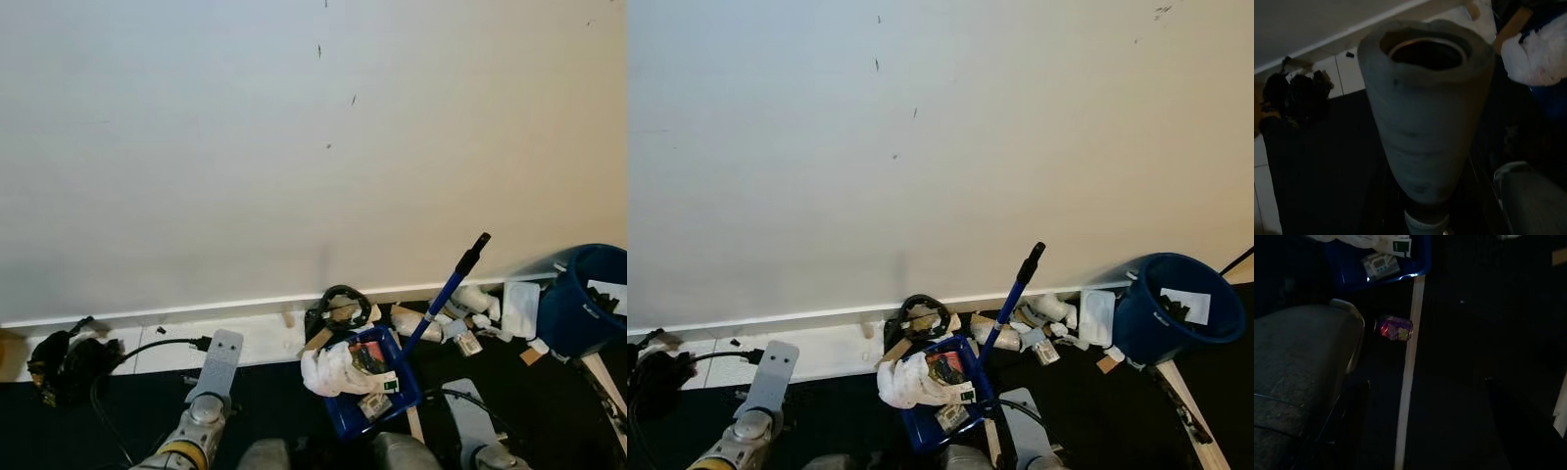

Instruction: Sweep floor

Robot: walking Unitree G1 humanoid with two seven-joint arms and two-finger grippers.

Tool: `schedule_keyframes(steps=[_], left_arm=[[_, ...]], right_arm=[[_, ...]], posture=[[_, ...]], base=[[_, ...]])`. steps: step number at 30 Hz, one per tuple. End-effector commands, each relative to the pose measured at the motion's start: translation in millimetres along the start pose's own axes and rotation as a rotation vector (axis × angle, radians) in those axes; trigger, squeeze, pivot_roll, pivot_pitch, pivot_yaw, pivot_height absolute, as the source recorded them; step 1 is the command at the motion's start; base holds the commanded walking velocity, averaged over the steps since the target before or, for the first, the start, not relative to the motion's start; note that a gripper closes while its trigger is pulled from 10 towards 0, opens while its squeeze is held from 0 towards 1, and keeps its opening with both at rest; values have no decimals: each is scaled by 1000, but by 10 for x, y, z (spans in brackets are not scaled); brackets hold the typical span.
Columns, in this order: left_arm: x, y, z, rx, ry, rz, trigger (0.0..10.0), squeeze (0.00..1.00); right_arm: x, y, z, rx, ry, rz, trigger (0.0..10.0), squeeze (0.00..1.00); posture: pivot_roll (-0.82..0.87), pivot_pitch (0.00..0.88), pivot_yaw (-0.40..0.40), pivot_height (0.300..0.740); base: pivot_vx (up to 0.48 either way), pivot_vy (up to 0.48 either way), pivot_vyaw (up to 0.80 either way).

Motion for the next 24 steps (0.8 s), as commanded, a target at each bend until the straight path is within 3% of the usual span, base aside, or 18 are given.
schedule_keyframes(steps=[1,4,7,9,12,14,16,18,21,24], left_arm=[[31,6,-76,31,-48,14,10000,0],[63,8,-110,35,-57,14,10000,0],[110,1,-96,20,-80,12,10000,0],[122,-1,-95,21,-78,17,10000,0],[180,-1,-127,27,-81,23,10000,0],[188,0,-134,26,-94,21,10000,0],[191,2,-144,29,-98,24,10000,0],[197,4,-159,43,-65,46,10000,0],[172,10,-175,49,-67,47,10000,0],[107,13,-144,30,-100,24,10000,0]], right_arm=[[-2,1,-7,3,23,1,10000,0],[32,-3,0,10,64,10,10000,0],[59,-15,129,-34,-32,9,10000,0],[62,-17,156,-42,-44,10,10000,0],[86,-20,193,-39,34,28,10000,0],[80,-21,211,-44,28,22,10000,0],[74,-22,233,-51,11,19,10000,0],[108,-22,253,-58,49,38,10000,0],[124,-21,219,-46,66,44,10000,0],[123,-23,257,-64,9,28,10000,0]], posture=[[71,14,-13,740],[74,12,13,740],[110,0,-5,740],[110,0,-5,740],[124,0,3,740],[124,0,3,740],[127,0,-10,740],[122,0,-33,740],[113,0,-14,740],[111,0,-21,740]], base=[[0,0,0],[0,0,0],[0,0,0],[0,0,0],[0,0,0],[0,0,0],[0,0,0],[0,0,0],[0,0,0],[0,0,0]])
Point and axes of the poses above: a point about 5 cm out from each wrist's last joint towards the gripper, its own y axis pointing back from the gripper into the wrist, its own z axis along the axis of the wrist's last joint, x = y × z, the point moved 1 cm from there along -y, pointing out of the wrist towards the gripper, and after that the axes turned 9 degrees about -y, right-handed, at the moved point
